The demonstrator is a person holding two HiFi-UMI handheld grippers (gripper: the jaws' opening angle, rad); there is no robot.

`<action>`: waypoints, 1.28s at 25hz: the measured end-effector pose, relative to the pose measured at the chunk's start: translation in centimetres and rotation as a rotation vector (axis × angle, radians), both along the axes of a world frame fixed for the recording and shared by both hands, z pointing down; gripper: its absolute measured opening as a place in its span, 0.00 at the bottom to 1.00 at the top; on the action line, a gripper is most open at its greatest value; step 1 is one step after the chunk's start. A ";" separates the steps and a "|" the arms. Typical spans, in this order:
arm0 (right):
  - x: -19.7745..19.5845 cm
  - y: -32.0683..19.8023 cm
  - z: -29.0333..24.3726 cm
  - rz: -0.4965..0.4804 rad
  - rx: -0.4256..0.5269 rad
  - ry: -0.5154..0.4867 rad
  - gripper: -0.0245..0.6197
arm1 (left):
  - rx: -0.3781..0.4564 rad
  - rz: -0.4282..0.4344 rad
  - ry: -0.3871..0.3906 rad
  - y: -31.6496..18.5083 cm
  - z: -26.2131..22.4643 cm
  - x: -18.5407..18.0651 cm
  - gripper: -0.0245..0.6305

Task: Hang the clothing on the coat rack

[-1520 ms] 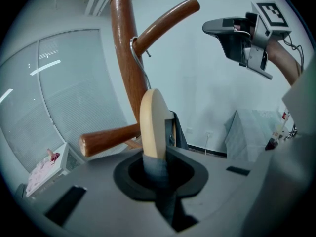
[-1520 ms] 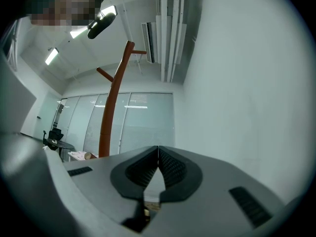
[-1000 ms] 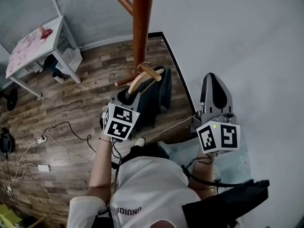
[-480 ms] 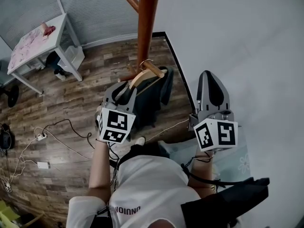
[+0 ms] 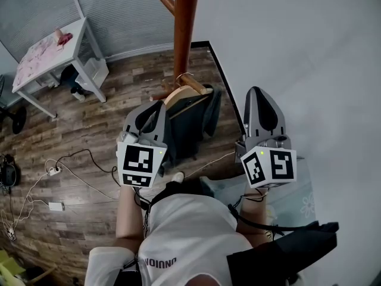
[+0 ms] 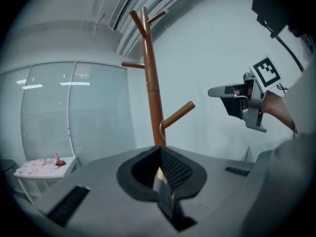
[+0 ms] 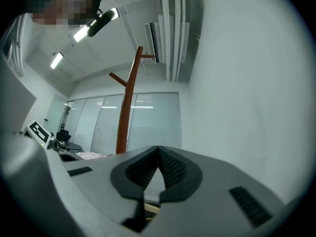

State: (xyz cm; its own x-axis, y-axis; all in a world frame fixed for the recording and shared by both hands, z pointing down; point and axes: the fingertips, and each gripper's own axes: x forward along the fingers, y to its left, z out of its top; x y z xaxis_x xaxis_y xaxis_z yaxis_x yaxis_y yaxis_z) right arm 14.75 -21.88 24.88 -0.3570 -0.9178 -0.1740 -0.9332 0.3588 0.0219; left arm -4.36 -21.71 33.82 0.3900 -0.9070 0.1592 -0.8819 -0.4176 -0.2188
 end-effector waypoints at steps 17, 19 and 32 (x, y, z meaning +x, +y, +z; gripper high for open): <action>-1.4 1.0 -0.3 -0.015 0.044 0.081 0.07 | -0.039 0.001 0.023 0.9 -0.1 0.5 0.06; -1.4 1.0 -0.2 -0.015 0.040 0.081 0.07 | -0.043 0.001 0.024 1.0 0.0 0.6 0.06; -1.1 0.9 0.5 -0.021 0.021 0.068 0.07 | -0.057 0.007 0.012 1.1 0.5 1.0 0.06</action>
State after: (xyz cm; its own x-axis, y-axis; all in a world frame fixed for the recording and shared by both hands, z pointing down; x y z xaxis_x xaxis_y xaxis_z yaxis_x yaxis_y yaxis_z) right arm 13.70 -21.01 25.37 -0.3876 -0.9064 -0.1681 -0.9216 0.3769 0.0929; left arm -3.32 -20.58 34.32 0.3985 -0.8937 0.2061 -0.8813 -0.4353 -0.1837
